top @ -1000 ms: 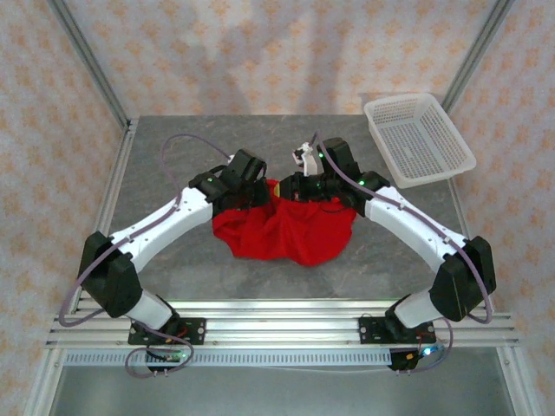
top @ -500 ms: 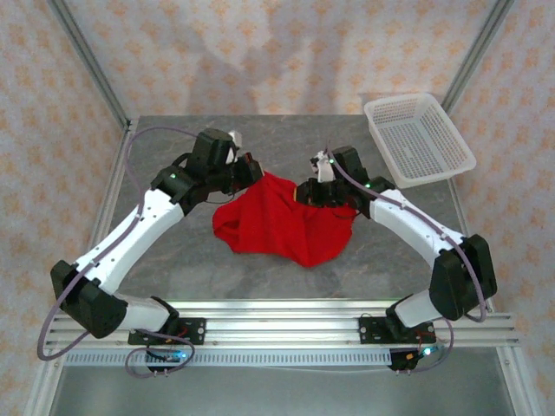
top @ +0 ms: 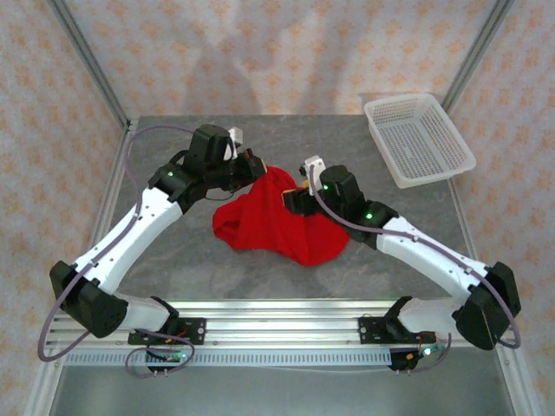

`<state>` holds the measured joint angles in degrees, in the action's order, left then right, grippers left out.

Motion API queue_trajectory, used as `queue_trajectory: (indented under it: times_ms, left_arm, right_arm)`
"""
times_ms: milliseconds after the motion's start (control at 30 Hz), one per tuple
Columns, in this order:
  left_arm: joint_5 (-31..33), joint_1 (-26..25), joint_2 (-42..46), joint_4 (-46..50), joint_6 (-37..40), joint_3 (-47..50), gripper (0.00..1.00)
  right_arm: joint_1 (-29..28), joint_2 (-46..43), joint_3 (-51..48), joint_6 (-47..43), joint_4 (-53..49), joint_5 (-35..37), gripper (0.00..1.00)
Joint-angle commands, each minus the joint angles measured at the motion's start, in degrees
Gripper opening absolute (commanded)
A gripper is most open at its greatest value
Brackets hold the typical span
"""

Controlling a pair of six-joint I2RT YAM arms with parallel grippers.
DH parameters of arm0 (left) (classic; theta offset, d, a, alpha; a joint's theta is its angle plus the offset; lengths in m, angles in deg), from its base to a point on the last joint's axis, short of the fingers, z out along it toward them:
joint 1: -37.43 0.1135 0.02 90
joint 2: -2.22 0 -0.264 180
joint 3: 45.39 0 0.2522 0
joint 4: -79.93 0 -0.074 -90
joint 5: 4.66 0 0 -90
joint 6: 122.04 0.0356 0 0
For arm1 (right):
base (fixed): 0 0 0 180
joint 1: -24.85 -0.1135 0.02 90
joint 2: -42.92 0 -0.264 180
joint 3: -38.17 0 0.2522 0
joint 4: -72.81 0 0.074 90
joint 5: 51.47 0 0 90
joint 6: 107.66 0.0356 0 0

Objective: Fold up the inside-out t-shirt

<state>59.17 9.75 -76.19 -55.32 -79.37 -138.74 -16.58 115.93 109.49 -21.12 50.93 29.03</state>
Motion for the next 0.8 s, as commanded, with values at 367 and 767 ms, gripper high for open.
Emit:
queue_trajectory:
  times_ms: [367,767]
  left_arm:
    - [5.10,1.57,-0.12,12.33,10.27,-8.14,0.00]
    - [9.95,9.75,-3.17,13.56,15.35,-1.79,0.04]
  right_arm:
    - [1.20,14.49,17.27,-11.14,-8.71,-19.36,0.00]
    - [3.86,-0.88,9.12,27.67,14.80,-41.55,0.00]
